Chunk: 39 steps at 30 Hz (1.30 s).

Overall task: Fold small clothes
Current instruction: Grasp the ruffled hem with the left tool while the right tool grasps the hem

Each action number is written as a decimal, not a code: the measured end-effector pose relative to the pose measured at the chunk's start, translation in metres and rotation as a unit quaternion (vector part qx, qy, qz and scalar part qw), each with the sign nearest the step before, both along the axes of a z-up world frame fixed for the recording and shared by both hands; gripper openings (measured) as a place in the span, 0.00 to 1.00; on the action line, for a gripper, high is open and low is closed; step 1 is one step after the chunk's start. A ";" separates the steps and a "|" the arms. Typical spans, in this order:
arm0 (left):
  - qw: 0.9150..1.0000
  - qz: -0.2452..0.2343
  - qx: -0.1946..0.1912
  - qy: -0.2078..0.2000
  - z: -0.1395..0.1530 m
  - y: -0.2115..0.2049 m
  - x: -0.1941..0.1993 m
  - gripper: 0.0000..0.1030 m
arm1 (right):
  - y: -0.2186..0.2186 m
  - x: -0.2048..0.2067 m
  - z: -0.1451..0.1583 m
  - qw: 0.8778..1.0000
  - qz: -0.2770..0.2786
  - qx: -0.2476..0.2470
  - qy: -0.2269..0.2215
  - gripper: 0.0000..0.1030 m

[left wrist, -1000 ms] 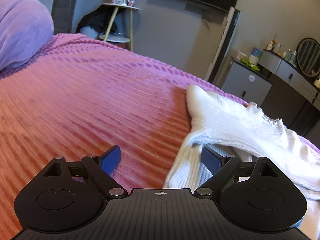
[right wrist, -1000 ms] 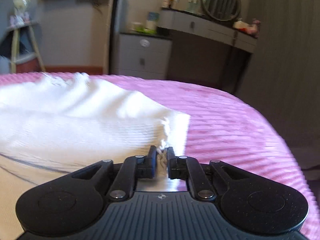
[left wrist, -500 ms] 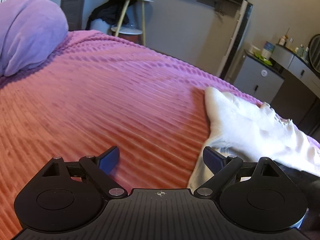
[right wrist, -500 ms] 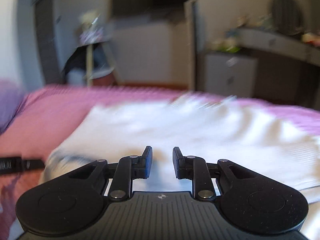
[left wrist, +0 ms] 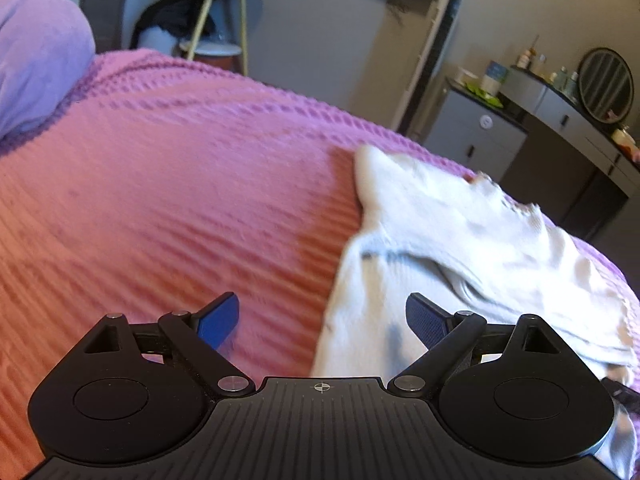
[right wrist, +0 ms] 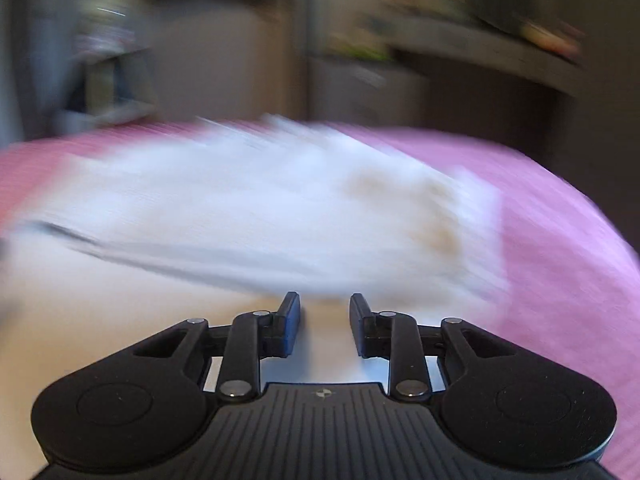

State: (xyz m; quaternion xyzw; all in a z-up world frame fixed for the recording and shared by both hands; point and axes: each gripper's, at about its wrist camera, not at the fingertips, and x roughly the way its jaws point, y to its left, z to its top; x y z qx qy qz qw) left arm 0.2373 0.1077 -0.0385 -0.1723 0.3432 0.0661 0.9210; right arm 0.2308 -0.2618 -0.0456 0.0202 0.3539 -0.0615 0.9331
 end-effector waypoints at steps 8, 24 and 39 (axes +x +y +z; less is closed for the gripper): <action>0.997 -0.066 0.007 0.038 0.014 -0.010 -0.031 0.92 | -0.055 -0.111 0.035 0.985 -0.048 0.166 -0.024 0.48; 0.964 -0.208 -0.041 0.159 0.003 0.039 -0.132 0.73 | -0.075 -0.260 0.007 0.950 -0.051 0.306 0.049 0.45; 0.934 -0.244 -0.162 0.206 -0.024 0.042 -0.137 0.27 | -0.074 -0.276 -0.004 0.940 -0.068 0.326 0.072 0.22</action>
